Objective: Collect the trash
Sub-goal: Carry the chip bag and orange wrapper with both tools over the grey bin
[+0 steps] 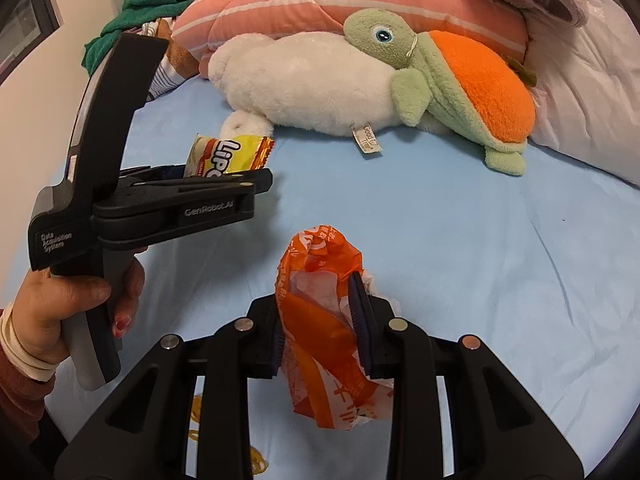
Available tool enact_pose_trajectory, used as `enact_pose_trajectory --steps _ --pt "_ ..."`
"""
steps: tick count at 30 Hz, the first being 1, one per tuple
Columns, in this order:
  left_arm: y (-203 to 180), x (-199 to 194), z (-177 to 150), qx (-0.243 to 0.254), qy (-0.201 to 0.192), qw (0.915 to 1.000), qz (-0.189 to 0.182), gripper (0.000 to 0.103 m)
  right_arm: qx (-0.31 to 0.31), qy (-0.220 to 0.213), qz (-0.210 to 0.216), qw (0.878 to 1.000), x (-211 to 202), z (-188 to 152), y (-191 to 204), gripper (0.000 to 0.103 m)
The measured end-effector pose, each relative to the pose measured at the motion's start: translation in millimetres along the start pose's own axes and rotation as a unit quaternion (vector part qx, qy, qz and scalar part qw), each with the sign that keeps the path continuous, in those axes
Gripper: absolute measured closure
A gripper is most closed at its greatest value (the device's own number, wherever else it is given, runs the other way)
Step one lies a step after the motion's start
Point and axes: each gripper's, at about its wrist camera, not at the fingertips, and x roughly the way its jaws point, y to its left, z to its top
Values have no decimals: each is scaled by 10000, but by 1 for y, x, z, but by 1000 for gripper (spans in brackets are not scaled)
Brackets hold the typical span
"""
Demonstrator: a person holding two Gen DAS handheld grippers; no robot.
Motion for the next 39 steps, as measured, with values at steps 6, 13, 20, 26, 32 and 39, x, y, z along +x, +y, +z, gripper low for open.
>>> enact_pose_trajectory --steps 6,13,20,26,32,39 --pt "-1 -54 -18 159 -198 9996 129 36 -8 -130 -40 9999 -34 -3 16 76" --pt "1 -124 -48 271 -421 9987 116 35 19 -354 -87 9993 -82 -16 35 76" --pt "-13 -189 -80 454 -584 9973 -1 35 29 -578 -120 9983 -130 -33 51 76" --pt "-29 -237 -107 684 -734 9949 -135 35 119 -807 -222 9964 -179 -55 56 76" --pt "-57 -277 -137 1147 -790 9899 -271 35 309 -1031 -355 9936 -230 -87 59 76" --pt "-110 -313 -168 1893 -654 9768 -753 35 800 -1324 -686 9856 -306 -140 39 76"
